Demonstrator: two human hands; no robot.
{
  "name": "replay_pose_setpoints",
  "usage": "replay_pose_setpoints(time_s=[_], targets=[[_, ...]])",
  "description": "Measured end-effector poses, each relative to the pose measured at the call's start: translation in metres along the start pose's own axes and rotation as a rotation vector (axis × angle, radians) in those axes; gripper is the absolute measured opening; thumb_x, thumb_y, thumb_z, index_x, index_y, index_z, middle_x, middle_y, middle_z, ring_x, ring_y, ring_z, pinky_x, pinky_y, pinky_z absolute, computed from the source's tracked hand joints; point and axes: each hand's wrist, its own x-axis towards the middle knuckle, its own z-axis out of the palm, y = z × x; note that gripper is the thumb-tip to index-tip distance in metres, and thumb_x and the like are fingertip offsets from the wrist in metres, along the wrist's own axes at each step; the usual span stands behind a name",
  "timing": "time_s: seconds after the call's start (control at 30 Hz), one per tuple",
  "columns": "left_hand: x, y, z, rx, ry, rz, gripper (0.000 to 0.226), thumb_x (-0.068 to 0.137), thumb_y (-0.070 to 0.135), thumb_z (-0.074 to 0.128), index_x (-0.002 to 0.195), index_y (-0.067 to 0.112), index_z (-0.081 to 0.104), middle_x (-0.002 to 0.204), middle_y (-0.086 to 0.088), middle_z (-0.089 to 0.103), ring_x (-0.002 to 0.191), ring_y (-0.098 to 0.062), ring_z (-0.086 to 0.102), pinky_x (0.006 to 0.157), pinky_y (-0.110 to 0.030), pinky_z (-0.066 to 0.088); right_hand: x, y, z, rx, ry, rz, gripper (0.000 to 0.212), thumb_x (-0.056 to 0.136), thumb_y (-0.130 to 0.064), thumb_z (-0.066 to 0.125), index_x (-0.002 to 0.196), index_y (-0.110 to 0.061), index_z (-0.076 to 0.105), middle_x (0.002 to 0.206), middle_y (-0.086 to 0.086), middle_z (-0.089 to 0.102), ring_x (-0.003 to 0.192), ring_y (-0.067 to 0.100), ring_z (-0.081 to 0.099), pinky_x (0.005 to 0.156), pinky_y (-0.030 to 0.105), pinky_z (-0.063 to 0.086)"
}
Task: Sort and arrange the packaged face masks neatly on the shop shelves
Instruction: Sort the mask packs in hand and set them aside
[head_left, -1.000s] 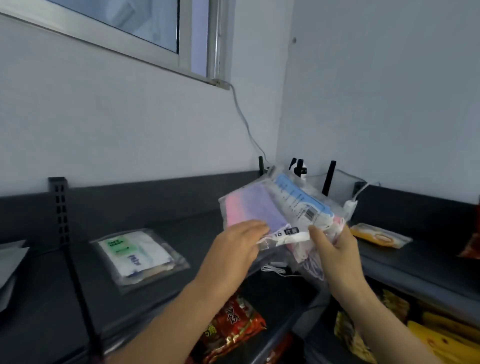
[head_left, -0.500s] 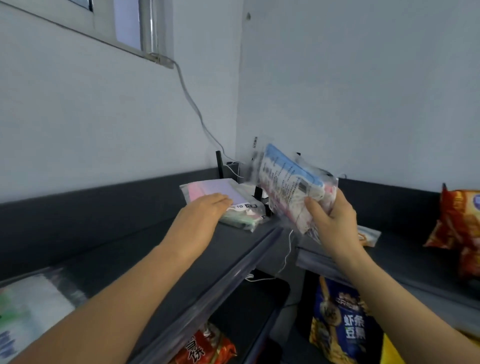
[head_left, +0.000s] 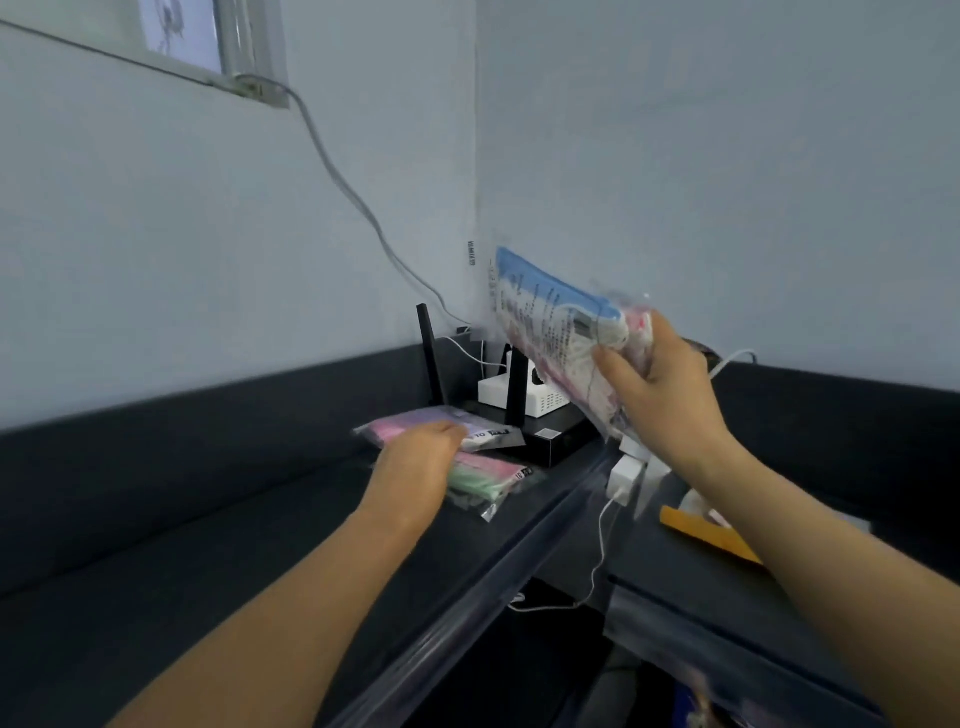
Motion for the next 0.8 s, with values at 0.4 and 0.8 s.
replay_pose_setpoints(time_s=[0.4, 0.8], targets=[[0.042, -0.006, 0.076, 0.096, -0.444, 0.028, 0.042, 0.1, 0.022, 0.039, 0.14, 0.009, 0.039, 0.145, -0.011, 0.04, 0.133, -0.026, 0.037, 0.111, -0.035, 0.027, 0.045, 0.044, 0.02, -0.123, -0.137, -0.263, 0.022, 0.093, -0.02, 0.055, 0.114, -0.018, 0.053, 0.058, -0.016, 0.045, 0.051, -0.003, 0.049, 0.046, 0.01, 0.034], [0.013, -0.041, 0.009, -0.082, -0.55, -0.271, 0.057, 0.085, 0.052, 0.058, 0.133, 0.022, 0.047, 0.135, 0.002, 0.05, 0.119, -0.015, 0.049, 0.1, -0.021, 0.036, 0.053, 0.016, 0.025, -0.043, -0.197, -0.417, 0.023, 0.092, -0.019, 0.057, 0.113, -0.013, 0.053, 0.059, -0.007, 0.052, 0.054, 0.006, 0.049, 0.052, 0.012, 0.039]])
